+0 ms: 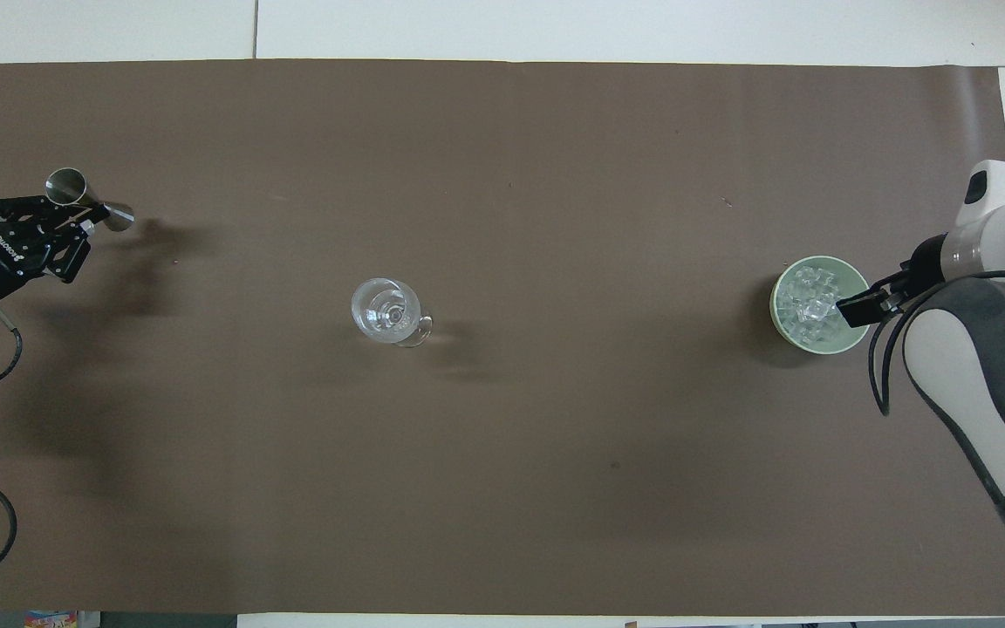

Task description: Pour wine and add ice with both arms

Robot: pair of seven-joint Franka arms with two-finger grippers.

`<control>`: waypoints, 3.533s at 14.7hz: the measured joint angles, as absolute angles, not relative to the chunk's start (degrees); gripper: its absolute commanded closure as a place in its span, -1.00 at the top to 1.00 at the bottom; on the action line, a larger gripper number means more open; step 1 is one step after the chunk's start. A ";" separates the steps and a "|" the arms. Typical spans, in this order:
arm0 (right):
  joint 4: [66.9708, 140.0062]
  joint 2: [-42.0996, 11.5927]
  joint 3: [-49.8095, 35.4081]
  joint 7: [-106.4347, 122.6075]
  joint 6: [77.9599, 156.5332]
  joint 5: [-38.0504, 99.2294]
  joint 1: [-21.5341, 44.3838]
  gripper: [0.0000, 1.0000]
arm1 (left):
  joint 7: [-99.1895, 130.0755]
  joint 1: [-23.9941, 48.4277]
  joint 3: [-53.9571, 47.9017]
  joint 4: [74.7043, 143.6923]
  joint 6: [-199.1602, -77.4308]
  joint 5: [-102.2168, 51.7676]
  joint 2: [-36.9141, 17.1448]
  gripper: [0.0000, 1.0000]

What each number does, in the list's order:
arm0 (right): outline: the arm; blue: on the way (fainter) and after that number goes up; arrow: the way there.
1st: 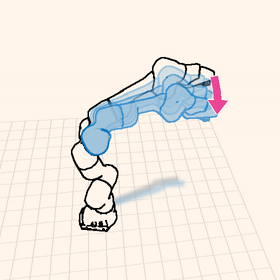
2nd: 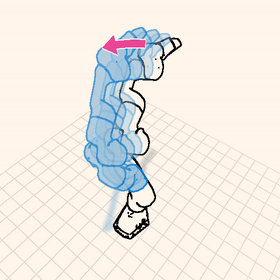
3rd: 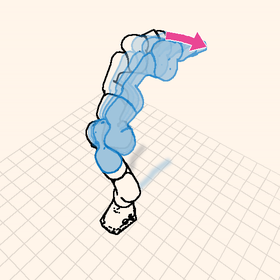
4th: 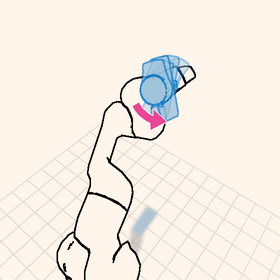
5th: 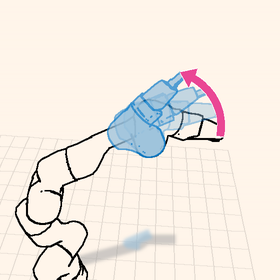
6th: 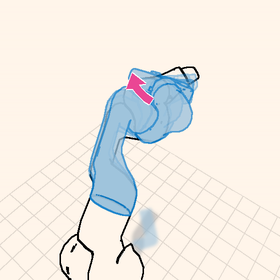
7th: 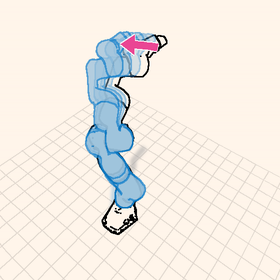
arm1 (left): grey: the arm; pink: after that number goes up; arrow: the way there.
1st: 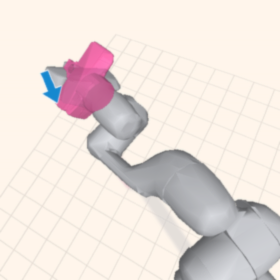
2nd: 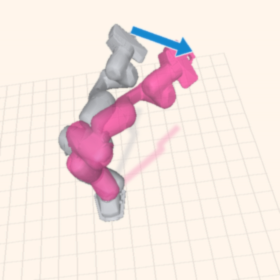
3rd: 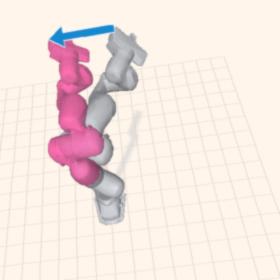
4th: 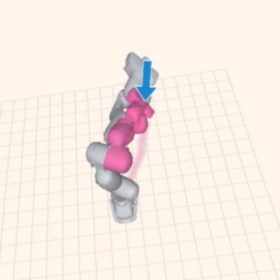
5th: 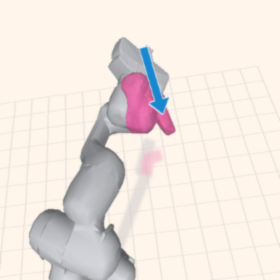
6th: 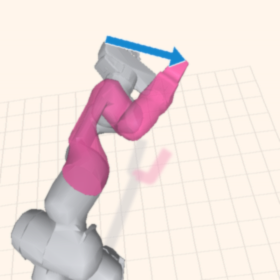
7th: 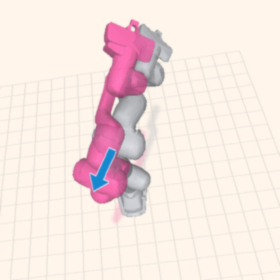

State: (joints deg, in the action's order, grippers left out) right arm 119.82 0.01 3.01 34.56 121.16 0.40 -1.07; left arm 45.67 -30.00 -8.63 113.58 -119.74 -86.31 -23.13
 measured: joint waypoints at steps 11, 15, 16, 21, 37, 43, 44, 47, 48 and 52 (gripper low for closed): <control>128.16 -3.61 2.95 44.51 134.68 0.40 -1.06 0.71 | 44.72 -30.95 -8.68 115.80 -119.78 -87.32 -25.20 0.99; 128.20 -5.63 2.80 44.52 136.01 0.40 -0.84 0.46 | 44.72 -31.24 -8.62 115.83 -119.91 -87.50 -25.20 1.00; 128.20 -5.72 2.77 44.52 136.02 0.40 -0.82 0.32 | 44.72 -31.72 -8.56 115.84 -119.92 -87.53 -25.20 1.00; 128.19 -5.72 2.77 44.52 136.03 0.40 -0.60 -0.58 | 44.66 -34.52 -8.44 116.48 -119.86 -82.02 -23.98 1.00; 113.37 -4.10 -0.97 29.59 118.10 0.68 -0.37 -1.00 | 43.25 -21.76 -10.02 92.87 -106.89 -17.41 -12.42 1.00; 99.35 -4.35 -9.44 5.70 105.97 4.76 0.46 -1.00 | 34.88 -8.01 -10.24 91.69 -106.77 -9.81 -9.30 1.00; 96.99 -4.75 -10.08 1.58 104.76 5.22 1.80 -1.00 | 30.35 -6.05 -10.24 91.67 -106.77 -6.27 -9.08 1.00; 91.63 -6.85 -10.40 -9.64 103.62 5.30 7.41 -1.00 | 21.22 -1.19 -9.94 91.47 -105.95 1.07 -7.17 1.00; 90.51 -7.58 -10.44 -12.76 103.62 5.29 9.05 -1.00 | 20.08 -0.42 -9.66 91.33 -104.70 1.58 -6.14 1.00; 88.82 -9.53 -10.51 -23.26 103.83 5.15 15.26 -1.00 | 14.82 0.72 -6.91 86.62 -95.33 0.98 -4.05 1.00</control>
State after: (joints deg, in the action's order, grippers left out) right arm 88.82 -9.53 -10.51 -23.26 103.83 5.15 15.26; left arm 14.82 0.72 -6.91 86.62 -95.33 0.98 -4.05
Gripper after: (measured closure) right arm 0.758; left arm 0.000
